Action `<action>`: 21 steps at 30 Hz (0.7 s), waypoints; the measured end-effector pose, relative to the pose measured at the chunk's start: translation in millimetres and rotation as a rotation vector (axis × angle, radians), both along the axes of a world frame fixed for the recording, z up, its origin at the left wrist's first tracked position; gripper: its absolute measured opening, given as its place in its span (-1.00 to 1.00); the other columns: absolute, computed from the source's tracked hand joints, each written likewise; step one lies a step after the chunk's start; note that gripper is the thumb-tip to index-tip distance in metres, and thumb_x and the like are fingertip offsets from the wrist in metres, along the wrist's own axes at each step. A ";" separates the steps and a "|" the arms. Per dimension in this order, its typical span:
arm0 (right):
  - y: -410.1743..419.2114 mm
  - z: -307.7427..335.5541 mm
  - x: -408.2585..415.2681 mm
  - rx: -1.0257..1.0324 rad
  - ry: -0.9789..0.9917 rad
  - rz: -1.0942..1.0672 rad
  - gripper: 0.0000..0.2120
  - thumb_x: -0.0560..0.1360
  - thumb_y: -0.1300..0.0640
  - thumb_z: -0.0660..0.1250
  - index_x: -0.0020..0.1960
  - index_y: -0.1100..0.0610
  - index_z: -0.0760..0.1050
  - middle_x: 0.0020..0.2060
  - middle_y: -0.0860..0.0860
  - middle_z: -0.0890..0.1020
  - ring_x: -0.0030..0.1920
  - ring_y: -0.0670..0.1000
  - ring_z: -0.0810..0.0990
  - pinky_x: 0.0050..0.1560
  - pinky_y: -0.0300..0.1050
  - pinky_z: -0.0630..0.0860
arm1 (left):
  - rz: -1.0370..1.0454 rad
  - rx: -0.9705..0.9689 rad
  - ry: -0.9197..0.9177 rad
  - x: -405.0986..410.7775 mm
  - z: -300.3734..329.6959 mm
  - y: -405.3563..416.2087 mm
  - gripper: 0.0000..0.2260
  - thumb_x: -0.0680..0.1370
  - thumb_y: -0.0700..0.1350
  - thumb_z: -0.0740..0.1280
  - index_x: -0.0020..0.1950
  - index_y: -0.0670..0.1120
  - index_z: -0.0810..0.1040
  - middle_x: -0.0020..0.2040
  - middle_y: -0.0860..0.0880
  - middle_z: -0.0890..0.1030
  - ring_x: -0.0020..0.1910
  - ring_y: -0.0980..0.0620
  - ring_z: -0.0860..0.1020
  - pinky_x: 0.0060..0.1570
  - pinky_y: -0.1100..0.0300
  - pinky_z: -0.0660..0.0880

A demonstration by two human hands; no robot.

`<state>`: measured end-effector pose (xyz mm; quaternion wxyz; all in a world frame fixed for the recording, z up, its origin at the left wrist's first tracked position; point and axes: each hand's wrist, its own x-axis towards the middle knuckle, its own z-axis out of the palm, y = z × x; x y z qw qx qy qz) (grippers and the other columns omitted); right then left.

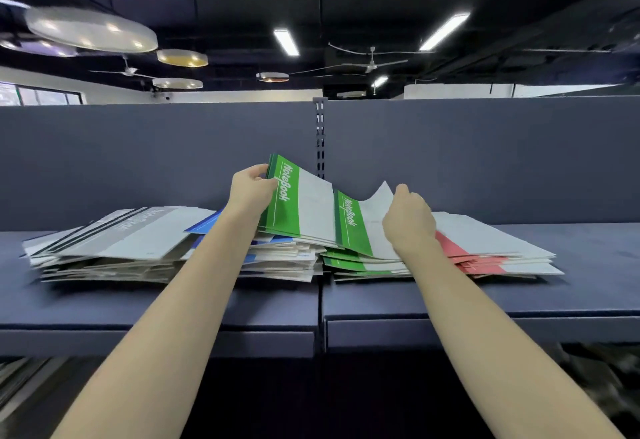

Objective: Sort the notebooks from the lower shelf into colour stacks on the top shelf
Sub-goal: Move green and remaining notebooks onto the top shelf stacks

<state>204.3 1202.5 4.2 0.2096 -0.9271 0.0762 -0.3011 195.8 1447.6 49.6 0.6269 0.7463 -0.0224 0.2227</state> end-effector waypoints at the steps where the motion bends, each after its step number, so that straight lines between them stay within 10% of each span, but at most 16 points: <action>1: -2.9 0.4 -1.6 -0.001 0.006 -0.031 -0.78 0.54 0.35 0.20 0.17 0.22 0.35 0.14 0.21 0.51 0.16 0.27 0.52 0.01 0.06 0.42 | 0.005 -0.009 0.004 -0.9 0.2 0.7 -0.65 0.56 -0.34 0.26 -0.20 0.10 0.58 -0.20 -0.02 0.59 -0.17 -0.05 0.50 -0.10 0.07 0.46; 17: -13.0 1.8 -7.4 0.019 0.072 -0.130 -0.77 0.53 0.32 0.20 0.16 0.21 0.48 0.15 0.16 0.55 0.23 0.22 0.45 0.03 0.00 0.42 | -0.011 -0.214 0.127 -3.6 3.8 16.3 -0.72 0.60 -0.25 0.30 0.28 -0.05 0.58 0.06 -0.08 0.69 0.00 -0.09 0.67 0.04 0.00 0.61; 21: -4.8 -3.1 -5.2 0.064 0.101 -0.011 -0.90 0.45 0.31 0.23 -0.14 0.13 0.37 -0.04 0.18 0.53 -0.01 0.22 0.47 -0.12 -0.08 0.33 | -0.021 -0.203 0.136 -1.8 4.3 19.2 -0.67 0.60 -0.23 0.30 0.35 -0.02 0.56 0.06 -0.08 0.69 0.01 -0.10 0.67 0.07 0.00 0.60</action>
